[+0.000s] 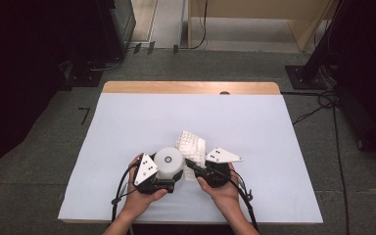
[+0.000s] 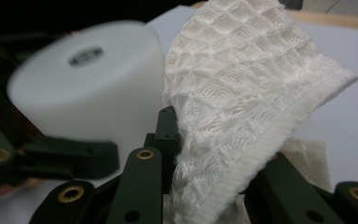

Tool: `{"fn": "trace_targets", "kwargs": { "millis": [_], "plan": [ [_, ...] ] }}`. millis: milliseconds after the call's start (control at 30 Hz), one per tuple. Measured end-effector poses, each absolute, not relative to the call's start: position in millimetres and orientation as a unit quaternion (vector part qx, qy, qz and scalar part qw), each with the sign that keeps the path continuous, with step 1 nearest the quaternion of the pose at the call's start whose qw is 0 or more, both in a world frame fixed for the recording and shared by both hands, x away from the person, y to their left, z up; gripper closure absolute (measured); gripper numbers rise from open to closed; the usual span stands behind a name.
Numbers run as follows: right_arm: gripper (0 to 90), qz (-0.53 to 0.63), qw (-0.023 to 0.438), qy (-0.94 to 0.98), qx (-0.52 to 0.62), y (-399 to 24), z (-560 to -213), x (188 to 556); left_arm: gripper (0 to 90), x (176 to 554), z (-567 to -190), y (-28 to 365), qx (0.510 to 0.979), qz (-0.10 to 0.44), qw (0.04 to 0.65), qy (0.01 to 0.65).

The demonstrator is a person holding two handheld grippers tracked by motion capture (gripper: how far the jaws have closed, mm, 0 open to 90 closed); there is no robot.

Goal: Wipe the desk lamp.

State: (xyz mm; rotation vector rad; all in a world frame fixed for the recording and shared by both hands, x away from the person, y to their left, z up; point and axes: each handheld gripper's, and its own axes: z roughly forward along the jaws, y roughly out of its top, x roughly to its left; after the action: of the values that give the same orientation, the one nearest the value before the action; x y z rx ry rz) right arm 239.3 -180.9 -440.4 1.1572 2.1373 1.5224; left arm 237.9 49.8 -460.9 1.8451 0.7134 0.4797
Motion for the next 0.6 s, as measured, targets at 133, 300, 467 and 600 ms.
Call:
{"fn": "trace_targets", "kwargs": {
  "millis": [133, 300, 467, 600],
  "plan": [
    [73.4, 0.537, 0.141, 0.734, 0.391, -183.3, -434.6, 237.1, 8.8, 237.6, -457.9, 51.3, 0.769, 0.203, 0.529, 0.295],
    [73.4, 0.509, 0.124, 0.751, 0.402, -176.5, -454.7, 243.7, 8.8, 239.1, -451.3, 60.8, 0.752, 0.201, 0.55, 0.302],
    [73.4, 0.488, 0.122, 0.761, 0.409, -170.5, -462.9, 245.1, 8.8, 240.6, -455.4, 61.2, 0.754, 0.193, 0.547, 0.306],
    [73.5, 0.507, 0.134, 0.749, 0.406, -176.0, -449.4, 241.6, 8.8, 239.0, -460.9, 52.0, 0.771, 0.189, 0.532, 0.295]
  ]
}}
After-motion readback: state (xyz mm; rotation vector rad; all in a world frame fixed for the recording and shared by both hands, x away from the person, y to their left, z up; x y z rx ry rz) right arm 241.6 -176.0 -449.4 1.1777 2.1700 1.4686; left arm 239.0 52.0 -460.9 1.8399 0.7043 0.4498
